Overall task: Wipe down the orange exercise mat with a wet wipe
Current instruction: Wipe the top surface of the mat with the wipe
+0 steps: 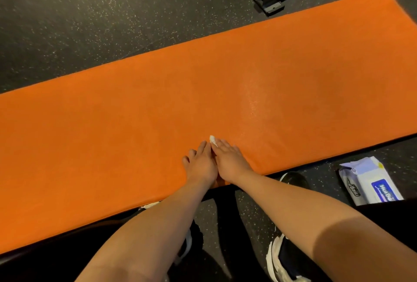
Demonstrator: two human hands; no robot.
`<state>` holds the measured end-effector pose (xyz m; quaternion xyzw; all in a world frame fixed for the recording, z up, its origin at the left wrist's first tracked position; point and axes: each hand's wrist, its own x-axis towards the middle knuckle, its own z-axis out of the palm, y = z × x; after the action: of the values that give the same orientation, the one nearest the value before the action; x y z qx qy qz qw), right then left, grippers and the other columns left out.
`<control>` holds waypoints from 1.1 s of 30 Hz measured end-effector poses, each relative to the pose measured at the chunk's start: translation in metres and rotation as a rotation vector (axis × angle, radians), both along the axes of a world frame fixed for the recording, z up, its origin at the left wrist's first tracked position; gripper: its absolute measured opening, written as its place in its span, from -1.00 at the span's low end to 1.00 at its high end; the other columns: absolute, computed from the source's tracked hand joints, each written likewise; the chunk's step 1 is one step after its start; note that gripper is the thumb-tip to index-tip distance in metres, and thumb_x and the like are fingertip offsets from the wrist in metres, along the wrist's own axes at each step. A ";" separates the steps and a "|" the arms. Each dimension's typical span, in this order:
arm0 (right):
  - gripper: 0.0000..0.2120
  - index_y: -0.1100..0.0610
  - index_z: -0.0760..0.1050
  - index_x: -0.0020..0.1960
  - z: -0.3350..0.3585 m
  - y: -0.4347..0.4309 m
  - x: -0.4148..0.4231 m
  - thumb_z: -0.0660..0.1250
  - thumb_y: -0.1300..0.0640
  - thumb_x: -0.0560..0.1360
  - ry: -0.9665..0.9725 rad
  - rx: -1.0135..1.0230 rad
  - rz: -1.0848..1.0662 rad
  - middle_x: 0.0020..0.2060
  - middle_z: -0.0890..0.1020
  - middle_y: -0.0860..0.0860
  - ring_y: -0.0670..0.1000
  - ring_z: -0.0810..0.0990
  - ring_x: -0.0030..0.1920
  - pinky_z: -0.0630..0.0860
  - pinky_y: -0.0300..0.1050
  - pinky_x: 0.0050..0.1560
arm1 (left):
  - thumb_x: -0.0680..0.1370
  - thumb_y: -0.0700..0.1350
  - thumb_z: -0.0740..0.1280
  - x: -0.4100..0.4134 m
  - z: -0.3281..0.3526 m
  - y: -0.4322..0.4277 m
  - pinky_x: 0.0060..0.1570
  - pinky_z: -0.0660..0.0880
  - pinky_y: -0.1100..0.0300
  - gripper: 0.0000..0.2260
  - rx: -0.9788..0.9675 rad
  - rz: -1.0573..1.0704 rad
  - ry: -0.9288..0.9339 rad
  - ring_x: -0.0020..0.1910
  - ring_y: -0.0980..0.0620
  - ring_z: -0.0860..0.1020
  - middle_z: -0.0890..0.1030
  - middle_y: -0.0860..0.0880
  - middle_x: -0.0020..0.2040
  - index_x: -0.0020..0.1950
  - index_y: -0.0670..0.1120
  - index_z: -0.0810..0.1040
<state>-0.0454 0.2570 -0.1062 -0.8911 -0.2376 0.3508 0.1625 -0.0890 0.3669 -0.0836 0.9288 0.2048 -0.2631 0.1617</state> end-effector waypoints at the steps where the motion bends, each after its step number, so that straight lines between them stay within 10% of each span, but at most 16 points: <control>1: -0.48 -0.05 -0.09 0.66 -0.001 -0.001 0.005 -0.07 0.07 0.73 -0.025 -0.006 0.002 0.64 -0.14 -0.12 -0.05 -0.21 0.62 -0.18 0.10 0.61 | 0.69 0.06 0.03 0.003 -0.002 0.001 0.37 0.13 -0.13 -0.51 -0.006 -0.006 -0.003 0.47 -0.14 0.16 0.03 0.10 0.64 0.63 0.13 0.07; 7: -0.42 0.01 -0.16 0.66 -0.003 -0.018 0.042 -0.02 0.06 0.71 -0.057 -0.169 -0.317 0.64 -0.19 -0.08 0.00 -0.26 0.62 -0.17 0.13 0.60 | 0.69 0.00 0.05 0.017 -0.008 0.017 0.46 -0.02 -0.24 -0.50 -0.066 -0.052 -0.003 0.58 -0.10 -0.03 -0.07 0.10 0.65 0.64 0.12 0.05; 13: -0.48 -0.08 -0.06 0.66 -0.006 0.015 0.022 -0.02 0.02 0.73 -0.038 0.050 -0.058 0.64 -0.11 -0.16 -0.04 -0.24 0.62 -0.20 0.14 0.60 | 0.73 0.11 0.01 0.041 -0.013 0.021 0.43 0.06 -0.17 -0.54 -0.105 0.003 -0.004 0.57 -0.13 -0.02 -0.12 0.09 0.66 0.64 0.16 0.03; 21: -0.43 0.02 -0.13 0.66 -0.015 0.002 0.064 -0.03 0.01 0.71 -0.073 -0.171 -0.349 0.63 -0.22 -0.06 0.00 -0.27 0.62 -0.20 0.16 0.59 | 0.72 0.07 -0.02 0.036 -0.027 0.025 0.33 0.07 -0.11 -0.56 -0.061 0.015 -0.061 0.53 -0.09 0.04 -0.09 0.13 0.65 0.62 0.18 0.06; 27: -0.49 -0.05 -0.07 0.66 -0.015 0.018 0.050 -0.07 0.03 0.73 -0.142 -0.028 -0.008 0.64 -0.09 -0.12 -0.05 -0.23 0.62 -0.31 0.21 0.57 | 0.72 0.09 -0.01 0.029 -0.033 0.029 0.32 0.06 -0.05 -0.55 -0.103 0.023 -0.127 0.52 -0.05 0.06 -0.08 0.15 0.65 0.63 0.18 0.06; 33: -0.38 0.03 -0.21 0.66 -0.019 0.007 0.065 -0.01 0.11 0.69 -0.161 -0.188 -0.234 0.63 -0.21 -0.04 -0.01 -0.28 0.62 -0.24 0.25 0.57 | 0.72 0.04 0.03 0.030 -0.035 0.030 0.28 0.03 -0.02 -0.56 -0.117 0.052 -0.128 0.50 -0.02 0.05 -0.06 0.15 0.65 0.62 0.17 0.11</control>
<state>0.0195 0.2641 -0.1248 -0.9492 -0.1106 0.2775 0.0988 -0.0589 0.3964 -0.1181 0.9270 0.2026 -0.2103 0.2352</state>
